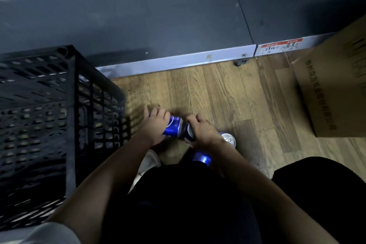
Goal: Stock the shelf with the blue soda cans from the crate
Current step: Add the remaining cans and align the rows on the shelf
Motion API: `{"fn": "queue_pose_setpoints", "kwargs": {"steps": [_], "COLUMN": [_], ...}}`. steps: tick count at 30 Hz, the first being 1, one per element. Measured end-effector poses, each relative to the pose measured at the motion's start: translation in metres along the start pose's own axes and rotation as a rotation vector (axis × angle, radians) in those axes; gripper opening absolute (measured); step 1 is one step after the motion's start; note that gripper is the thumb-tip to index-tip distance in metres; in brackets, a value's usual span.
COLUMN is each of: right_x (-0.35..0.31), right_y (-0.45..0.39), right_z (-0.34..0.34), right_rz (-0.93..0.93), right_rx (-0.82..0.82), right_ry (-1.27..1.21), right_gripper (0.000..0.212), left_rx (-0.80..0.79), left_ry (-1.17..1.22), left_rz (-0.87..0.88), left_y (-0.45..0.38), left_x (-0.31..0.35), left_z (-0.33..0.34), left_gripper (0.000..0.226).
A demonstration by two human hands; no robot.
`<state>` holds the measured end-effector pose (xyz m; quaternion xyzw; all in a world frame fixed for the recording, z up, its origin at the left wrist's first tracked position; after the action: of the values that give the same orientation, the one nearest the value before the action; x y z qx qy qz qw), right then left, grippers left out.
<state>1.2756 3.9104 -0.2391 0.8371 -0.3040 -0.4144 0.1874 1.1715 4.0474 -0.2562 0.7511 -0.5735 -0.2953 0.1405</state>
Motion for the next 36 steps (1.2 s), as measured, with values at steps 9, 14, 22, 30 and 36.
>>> {"fn": "queue_pose_setpoints", "kwargs": {"steps": [9, 14, 22, 30, 36], "right_x": [-0.082, -0.153, -0.267, -0.365, -0.424], "right_y": [0.059, 0.124, 0.253, 0.368, 0.429], "right_z": [-0.127, -0.208, -0.332, -0.430, -0.486], "right_rz": [-0.079, -0.104, -0.127, -0.196, -0.221], "right_rx": [0.123, 0.243, 0.312, 0.419, 0.511], "right_ry": [0.044, 0.010, 0.139, 0.110, 0.023], "right_gripper": [0.054, 0.058, 0.052, 0.056, 0.057], "left_rx": [0.078, 0.129, 0.174, 0.316, 0.414], "left_ry": [0.078, 0.110, 0.155, 0.087, 0.057], "left_rz": [-0.068, -0.084, -0.160, -0.219, -0.278], "left_y": [0.063, 0.127, 0.262, 0.371, 0.430], "left_x": [-0.064, -0.109, -0.154, -0.193, -0.215], "left_z": [-0.130, -0.229, -0.376, -0.508, -0.598], "left_gripper": [0.063, 0.072, 0.065, 0.068, 0.067]}}
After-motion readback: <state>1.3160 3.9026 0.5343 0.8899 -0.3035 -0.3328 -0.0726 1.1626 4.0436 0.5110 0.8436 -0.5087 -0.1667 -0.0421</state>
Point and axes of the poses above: each hand's wrist, its own y-axis away from the middle knuckle, its own z-axis out of the palm, x = y × z, the point moved 1 cm from there along -y, towards the middle knuckle, and after that the axes turned 14 degrees about -y, right-handed, at the moved point
